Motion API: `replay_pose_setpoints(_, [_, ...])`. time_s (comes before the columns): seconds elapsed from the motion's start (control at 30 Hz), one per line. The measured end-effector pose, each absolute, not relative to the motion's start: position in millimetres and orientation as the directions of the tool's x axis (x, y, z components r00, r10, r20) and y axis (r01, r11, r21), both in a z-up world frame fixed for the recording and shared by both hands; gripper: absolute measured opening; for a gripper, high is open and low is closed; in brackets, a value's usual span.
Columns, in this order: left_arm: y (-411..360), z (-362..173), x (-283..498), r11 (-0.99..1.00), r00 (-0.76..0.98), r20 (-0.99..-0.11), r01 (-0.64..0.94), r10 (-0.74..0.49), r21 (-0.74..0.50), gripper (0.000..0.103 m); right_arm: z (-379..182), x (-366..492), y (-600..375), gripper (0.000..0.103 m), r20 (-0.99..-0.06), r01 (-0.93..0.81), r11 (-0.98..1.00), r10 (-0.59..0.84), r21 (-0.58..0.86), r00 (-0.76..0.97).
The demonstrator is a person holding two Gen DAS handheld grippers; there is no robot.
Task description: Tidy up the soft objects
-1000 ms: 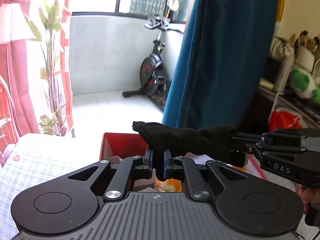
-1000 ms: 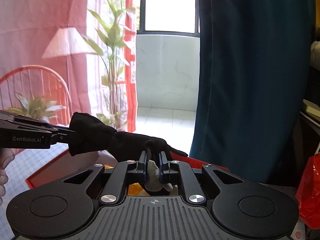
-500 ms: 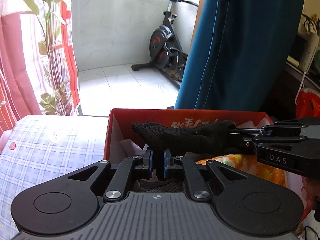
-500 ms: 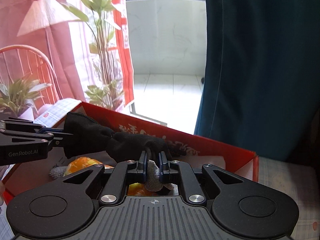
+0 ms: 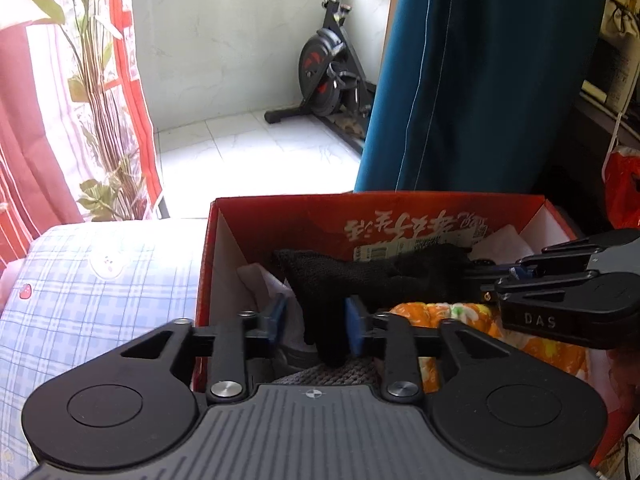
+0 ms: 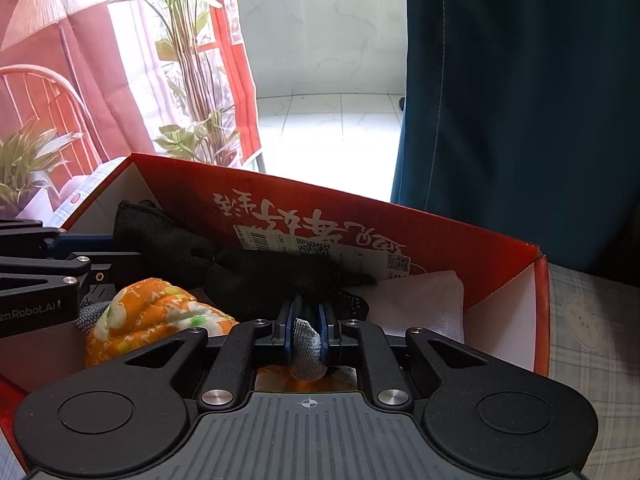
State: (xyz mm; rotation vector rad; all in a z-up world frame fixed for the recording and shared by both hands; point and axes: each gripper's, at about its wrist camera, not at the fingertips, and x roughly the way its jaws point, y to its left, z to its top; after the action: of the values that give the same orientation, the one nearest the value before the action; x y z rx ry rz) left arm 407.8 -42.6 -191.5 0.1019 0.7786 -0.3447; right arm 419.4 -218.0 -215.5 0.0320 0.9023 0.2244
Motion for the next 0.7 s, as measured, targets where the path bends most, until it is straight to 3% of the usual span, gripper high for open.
replay_pose_setpoints(0.07, [-41.7, -186.4, 401.1, 0.941, 0.691, -0.671, 0.338, -0.268, -0.028, 0.06, -211.6, 416.4, -217.5, 0.016, -0.764, -0.182, 0.977, 0.199, 0.108, 0.614])
replay_pose_setpoints(0.13, [-38.6, -180.9, 395.6, 0.942, 0.709, -0.649, 0.335, -0.276, -0.035, 0.066, -204.5, 410.5, -219.0, 0.032, -0.752, -0.177, 0.98, 0.18, 0.086, 0.634])
replay_pose_setpoints(0.2, [-35.8, -174.3, 390.2, 0.942, 0.72, -0.631, 0.331, -0.289, -0.054, 0.067, -196.0, 403.3, -221.6, 0.046, -0.74, -0.166, 0.984, 0.159, 0.066, 0.654])
replay_pose_setpoints(0.37, [-31.8, -158.2, 365.6, 0.934, 0.74, -0.592, 0.35, -0.319, -0.066, 0.075, -175.6, 377.5, -233.8, 0.058, -0.702, -0.141, 0.988, 0.14, 0.057, 0.699])
replay_pose_setpoints(0.43, [-29.0, -152.8, 353.6, 0.931, 0.742, -0.584, 0.358, -0.328, -0.068, 0.075, -169.2, 360.3, -239.9, 0.07, -0.674, -0.119, 0.991, 0.131, 0.064, 0.728])
replay_pose_setpoints(0.7, [-6.6, -145.5, 300.9, 0.936, 0.766, -0.559, 0.347, -0.316, -0.054, 0.076, -157.3, 286.9, -241.0, 0.077, -0.599, -0.119, 0.989, 0.145, 0.084, 0.787])
